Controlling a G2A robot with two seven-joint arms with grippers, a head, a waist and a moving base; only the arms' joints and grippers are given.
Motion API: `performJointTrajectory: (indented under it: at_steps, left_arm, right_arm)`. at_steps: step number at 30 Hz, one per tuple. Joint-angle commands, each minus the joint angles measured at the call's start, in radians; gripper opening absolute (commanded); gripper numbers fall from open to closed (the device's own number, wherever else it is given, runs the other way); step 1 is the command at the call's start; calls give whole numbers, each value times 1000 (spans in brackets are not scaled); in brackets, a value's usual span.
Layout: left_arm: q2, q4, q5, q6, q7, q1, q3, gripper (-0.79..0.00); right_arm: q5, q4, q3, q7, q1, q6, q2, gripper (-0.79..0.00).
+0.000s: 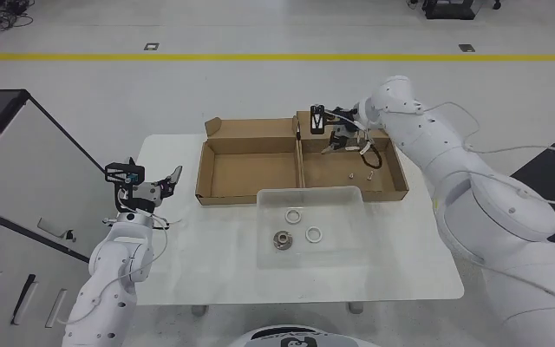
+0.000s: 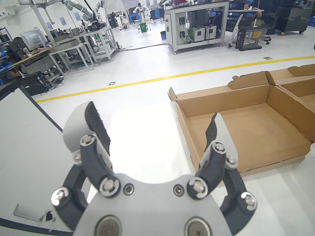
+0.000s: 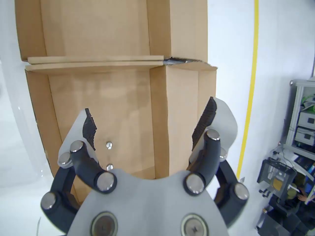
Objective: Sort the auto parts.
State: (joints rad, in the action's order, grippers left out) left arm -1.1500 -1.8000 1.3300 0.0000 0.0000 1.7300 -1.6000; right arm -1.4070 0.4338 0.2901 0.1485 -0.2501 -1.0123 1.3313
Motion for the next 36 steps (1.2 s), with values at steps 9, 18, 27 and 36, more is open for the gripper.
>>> performJointTrajectory:
  at_steps: [9,18,27,36]
  left_arm:
    - [0,0,0,0,0,0,0,0]
    - [0,0,0,0,0,0,0,0]
    - [0,0,0,0,0,0,0,0]
    - [0,0,0,0,0,0,0,0]
  right_arm:
    - [-13,161,-67,382,2,0,-182,0]
    - [-17,376,-120,659,1,0,-397,0]
    - [123,675,-113,660,-17,0,-596,0]
    - [173,836,-103,660,-51,0,-723,0]
